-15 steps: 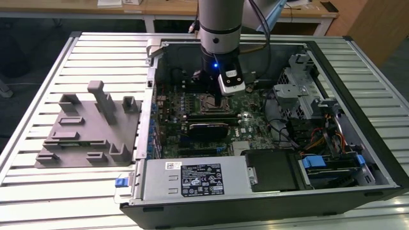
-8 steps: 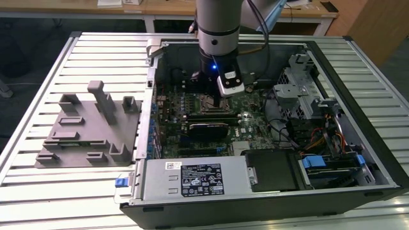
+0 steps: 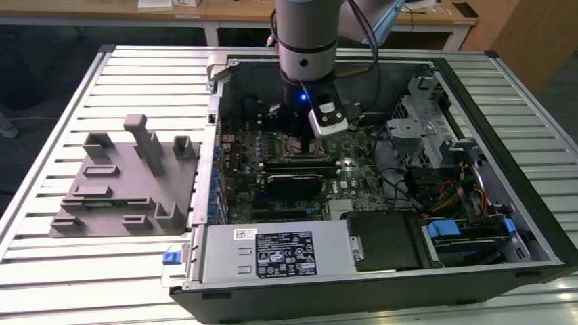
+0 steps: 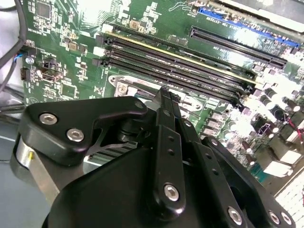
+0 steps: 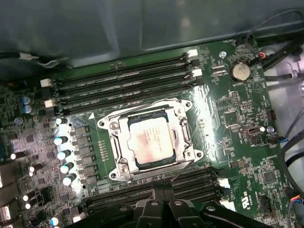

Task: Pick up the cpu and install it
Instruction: 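Install the second cpu locking lever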

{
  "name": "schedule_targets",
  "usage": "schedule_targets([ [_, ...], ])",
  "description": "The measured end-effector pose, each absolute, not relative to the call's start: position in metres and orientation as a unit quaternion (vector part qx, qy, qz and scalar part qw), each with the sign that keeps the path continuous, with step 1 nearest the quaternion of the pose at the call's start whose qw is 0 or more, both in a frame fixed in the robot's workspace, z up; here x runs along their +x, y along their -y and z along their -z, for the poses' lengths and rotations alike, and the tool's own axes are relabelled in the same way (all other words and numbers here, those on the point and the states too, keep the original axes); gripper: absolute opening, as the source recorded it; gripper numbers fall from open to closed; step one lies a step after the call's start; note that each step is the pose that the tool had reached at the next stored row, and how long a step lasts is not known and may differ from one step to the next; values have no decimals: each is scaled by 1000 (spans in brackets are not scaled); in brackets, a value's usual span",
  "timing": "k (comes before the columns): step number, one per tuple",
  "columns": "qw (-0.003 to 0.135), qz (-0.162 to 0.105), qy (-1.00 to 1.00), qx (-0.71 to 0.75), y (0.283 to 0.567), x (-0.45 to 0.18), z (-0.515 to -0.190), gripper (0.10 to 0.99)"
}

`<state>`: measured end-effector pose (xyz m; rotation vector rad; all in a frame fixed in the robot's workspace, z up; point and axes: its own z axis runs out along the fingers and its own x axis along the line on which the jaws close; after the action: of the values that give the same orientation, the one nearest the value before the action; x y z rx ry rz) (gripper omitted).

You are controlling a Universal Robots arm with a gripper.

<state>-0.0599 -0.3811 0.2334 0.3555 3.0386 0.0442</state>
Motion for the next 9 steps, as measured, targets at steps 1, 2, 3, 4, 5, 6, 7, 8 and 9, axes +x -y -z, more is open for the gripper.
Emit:
schedule_targets([
  [1,41,-15,-993,113,381,-60,-233,106],
  [2,41,-15,-993,110,382,-61,-233,106],
  [3,41,-15,-993,107,382,-62,-232,106],
  [4,41,-15,-994,104,382,-63,-232,106],
  [5,41,-15,-994,101,382,-64,-231,106],
  [6,41,-15,-994,100,382,-64,-231,106],
  [7,41,-15,-994,99,382,-64,-231,106],
  [8,41,-15,-994,99,382,-64,-231,106],
  [9,41,-15,-994,99,382,-64,-231,106],
])
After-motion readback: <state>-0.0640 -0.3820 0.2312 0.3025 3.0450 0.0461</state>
